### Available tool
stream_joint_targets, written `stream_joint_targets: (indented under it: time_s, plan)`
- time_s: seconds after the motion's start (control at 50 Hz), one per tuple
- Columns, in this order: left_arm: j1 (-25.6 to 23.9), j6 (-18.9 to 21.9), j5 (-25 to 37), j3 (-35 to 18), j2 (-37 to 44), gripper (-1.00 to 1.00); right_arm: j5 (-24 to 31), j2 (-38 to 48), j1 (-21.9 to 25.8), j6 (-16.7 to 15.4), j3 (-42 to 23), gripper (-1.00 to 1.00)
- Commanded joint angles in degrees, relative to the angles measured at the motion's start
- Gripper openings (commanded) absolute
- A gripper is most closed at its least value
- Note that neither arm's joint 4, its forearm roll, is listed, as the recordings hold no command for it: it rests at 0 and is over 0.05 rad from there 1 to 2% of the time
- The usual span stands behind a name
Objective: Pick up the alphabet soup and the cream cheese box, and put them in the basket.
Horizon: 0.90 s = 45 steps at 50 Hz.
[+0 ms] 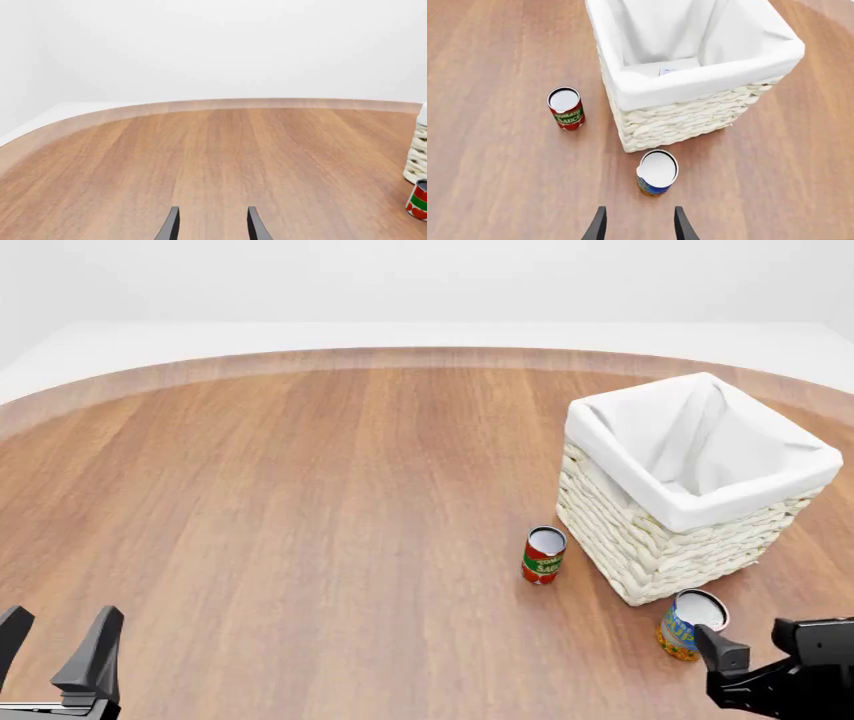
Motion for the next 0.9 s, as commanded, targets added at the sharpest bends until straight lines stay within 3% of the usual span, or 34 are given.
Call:
stream_joint_targets:
  time_s: [0.02, 0.26, 0.9]
  plan:
    - [0.0, 0.0, 0.0, 0.0, 0.0, 1.0, -4.3, 2.5, -0.5, 0.1, 2.4, 1.0]
    - [0.0, 0.0, 0.0, 0.0, 0.0, 1.0, -7.0, 4.9, -1.2, -0.2, 3.2, 1.0]
    - [0.0, 0.0, 0.0, 0.0, 0.0, 1.0, -22.0, 18.8, -4.1, -1.1, 5.9, 1.0]
